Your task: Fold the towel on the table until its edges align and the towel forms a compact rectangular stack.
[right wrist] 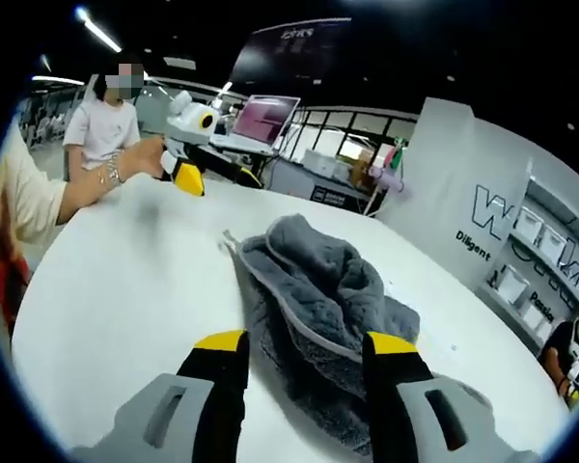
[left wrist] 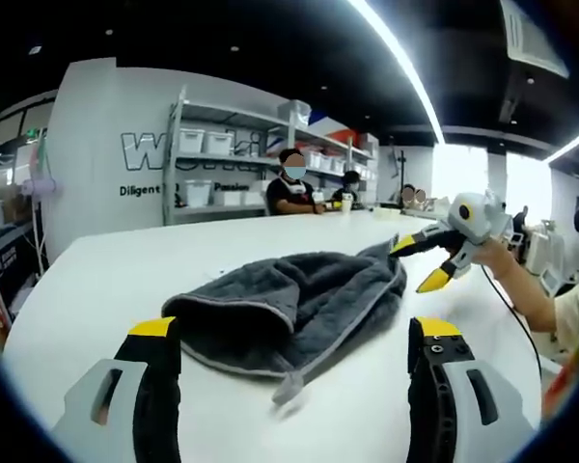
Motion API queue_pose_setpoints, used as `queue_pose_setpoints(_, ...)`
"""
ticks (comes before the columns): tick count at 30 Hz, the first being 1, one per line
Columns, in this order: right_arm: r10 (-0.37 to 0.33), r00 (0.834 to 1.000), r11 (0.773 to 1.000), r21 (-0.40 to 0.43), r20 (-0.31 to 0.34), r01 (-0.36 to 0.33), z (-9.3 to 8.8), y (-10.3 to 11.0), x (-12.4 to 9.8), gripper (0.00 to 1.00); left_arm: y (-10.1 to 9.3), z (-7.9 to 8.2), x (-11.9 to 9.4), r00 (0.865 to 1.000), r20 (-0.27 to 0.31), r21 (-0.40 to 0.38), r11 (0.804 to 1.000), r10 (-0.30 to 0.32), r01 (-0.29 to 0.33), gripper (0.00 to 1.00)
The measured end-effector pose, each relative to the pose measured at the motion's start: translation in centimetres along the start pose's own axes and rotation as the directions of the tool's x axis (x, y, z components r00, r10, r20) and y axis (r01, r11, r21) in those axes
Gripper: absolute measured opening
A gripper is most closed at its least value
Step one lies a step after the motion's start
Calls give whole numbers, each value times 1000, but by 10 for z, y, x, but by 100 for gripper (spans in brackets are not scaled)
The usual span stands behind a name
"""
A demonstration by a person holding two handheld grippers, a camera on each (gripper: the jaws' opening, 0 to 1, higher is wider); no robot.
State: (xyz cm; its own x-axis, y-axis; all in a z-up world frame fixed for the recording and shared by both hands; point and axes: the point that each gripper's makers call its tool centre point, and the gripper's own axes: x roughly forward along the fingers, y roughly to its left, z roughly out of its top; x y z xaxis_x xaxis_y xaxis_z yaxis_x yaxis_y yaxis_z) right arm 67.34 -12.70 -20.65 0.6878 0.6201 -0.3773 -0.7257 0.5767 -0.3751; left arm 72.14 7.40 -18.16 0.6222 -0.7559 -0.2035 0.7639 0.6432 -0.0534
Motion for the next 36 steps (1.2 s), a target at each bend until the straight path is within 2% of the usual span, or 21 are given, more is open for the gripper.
queue_pose_setpoints(5, -16, 1000, 999, -30, -17, 16, -4, -1, 3, 37, -1, -2, 1, 1000, -18, 13, 1000, -10, 11, 96)
queue_pose_setpoints(10, -47, 996, 998, -47, -79, 44, -18, -7, 7, 34, -2, -4, 2, 1000, -29, 16, 1000, -13, 13, 96)
queue_pose_setpoints(14, -66, 990, 997, -40, -125, 62, -30, -11, 9, 21, 0, -4, 2, 999, -31, 18, 1000, -9, 10, 96)
queue_pose_setpoints(21, -55, 983, 995, -90, -178, 39, -41, -5, 13, 13, -2, -4, 1, 999, -29, 15, 1000, -14, 15, 95)
queue_pose_setpoints(31, -73, 987, 991, -120, -145, 56, -32, -8, 9, 5, 0, -5, 1, 999, -37, 10, 1000, -17, 18, 95)
queue_pose_setpoints(36, -112, 990, 983, -154, -84, 98, -15, -13, 5, 5, 1, -5, 2, 999, -41, 8, 1000, -17, 17, 95)
